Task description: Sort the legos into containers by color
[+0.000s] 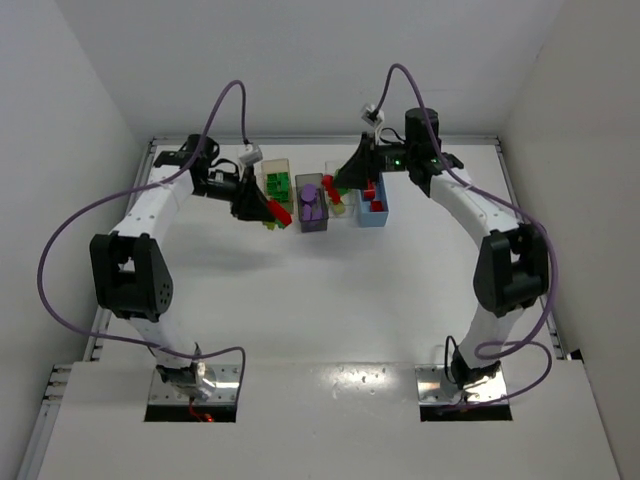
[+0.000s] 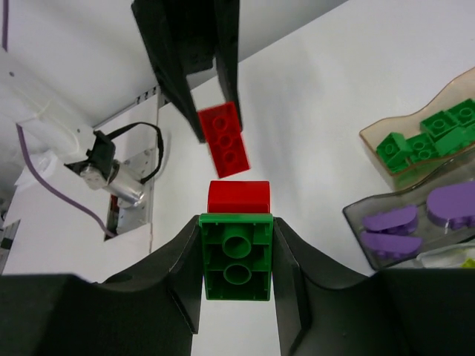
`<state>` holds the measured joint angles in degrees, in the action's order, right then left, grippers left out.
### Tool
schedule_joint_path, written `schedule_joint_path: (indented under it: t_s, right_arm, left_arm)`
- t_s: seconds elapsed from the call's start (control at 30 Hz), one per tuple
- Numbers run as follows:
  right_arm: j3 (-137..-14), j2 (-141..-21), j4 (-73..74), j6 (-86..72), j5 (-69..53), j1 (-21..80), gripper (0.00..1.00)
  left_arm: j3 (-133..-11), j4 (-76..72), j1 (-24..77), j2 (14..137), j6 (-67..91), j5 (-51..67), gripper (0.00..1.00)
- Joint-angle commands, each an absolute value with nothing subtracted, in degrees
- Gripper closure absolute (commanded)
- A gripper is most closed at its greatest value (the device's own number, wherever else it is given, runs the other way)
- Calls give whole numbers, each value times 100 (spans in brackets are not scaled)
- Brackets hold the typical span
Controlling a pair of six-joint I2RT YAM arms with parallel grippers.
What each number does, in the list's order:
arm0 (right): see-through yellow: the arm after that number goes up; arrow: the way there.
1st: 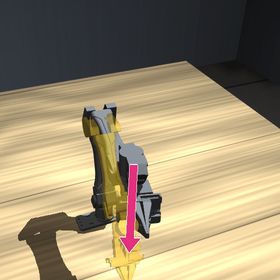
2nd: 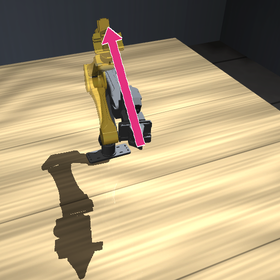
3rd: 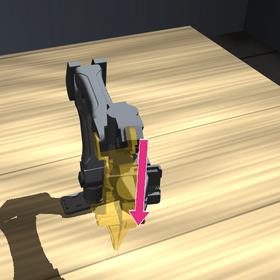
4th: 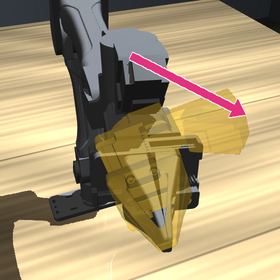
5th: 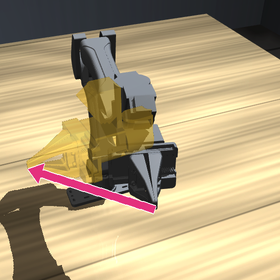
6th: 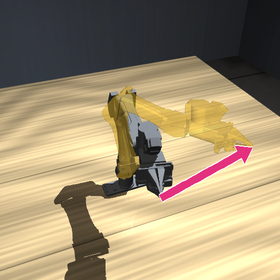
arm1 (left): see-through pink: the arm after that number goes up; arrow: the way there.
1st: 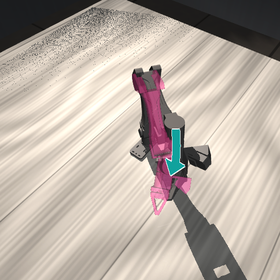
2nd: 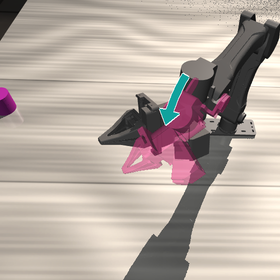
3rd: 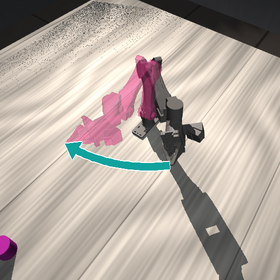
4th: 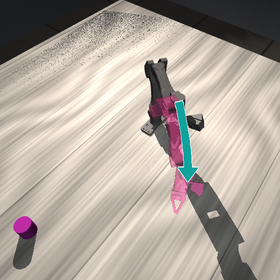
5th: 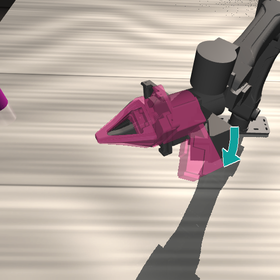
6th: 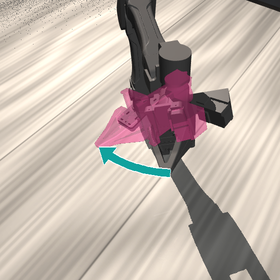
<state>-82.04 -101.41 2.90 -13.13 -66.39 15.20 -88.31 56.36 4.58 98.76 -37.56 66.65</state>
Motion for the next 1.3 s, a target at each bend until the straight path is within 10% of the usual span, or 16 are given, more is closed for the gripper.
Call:
schedule_joint_path:
  t_s: [0.0,0.53,1.27]
  right_arm:
    - [-8761,-10589,-176,-1511,-6618,1617,96]
    - [-9282,-11163,-1230,-2610,-6126,1767,96]
    - [-7427,-8869,290,-1292,-4614,633,96]
  left_arm:
    - [-8561,6047,291,9493,-4280,6724,76]
    - [-6074,3182,1185,8059,-1671,2518,76]
    - [-6495,2337,3937,9869,-1477,1934,64]
